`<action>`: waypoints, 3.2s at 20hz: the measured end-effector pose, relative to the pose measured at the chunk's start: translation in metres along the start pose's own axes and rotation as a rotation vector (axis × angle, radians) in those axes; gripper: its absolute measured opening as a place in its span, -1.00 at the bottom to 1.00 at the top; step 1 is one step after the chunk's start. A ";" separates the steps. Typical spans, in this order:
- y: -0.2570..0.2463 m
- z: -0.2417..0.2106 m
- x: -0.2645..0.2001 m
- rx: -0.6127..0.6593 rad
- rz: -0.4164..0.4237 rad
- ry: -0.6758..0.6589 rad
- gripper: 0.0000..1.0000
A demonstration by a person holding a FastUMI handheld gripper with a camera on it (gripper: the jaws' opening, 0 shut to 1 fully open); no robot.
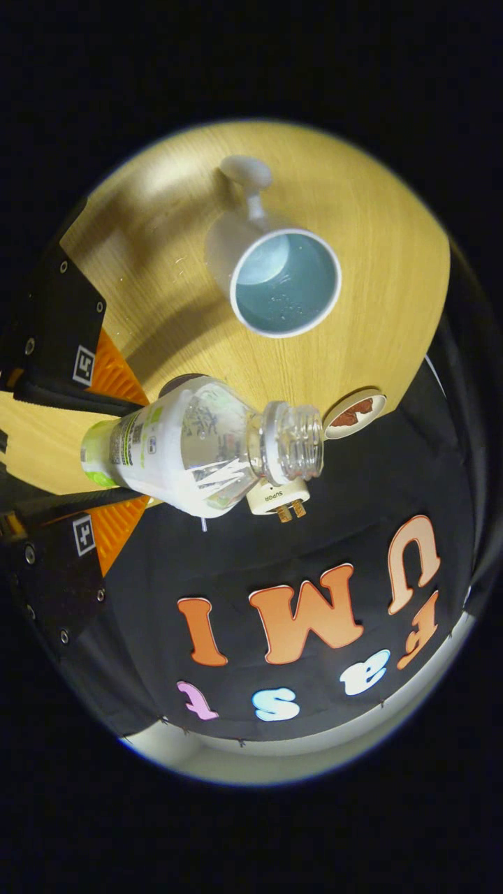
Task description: Take the bottle from table, then pour the juice into the cup, finally place the bottle on the coaster
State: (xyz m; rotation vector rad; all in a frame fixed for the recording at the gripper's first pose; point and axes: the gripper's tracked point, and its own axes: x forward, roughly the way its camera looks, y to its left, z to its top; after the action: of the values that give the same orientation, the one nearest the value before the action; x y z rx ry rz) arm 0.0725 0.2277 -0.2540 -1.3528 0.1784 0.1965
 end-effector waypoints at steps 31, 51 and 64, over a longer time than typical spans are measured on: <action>-0.010 0.021 0.014 -0.398 -0.046 -0.087 0.05; -0.016 0.030 0.016 -0.527 -0.039 -0.117 0.05; -0.027 0.029 0.017 -0.571 -0.050 -0.113 0.05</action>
State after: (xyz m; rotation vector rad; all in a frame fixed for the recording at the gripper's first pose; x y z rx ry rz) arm 0.0955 0.2514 -0.2263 -1.9056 -0.0117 0.2958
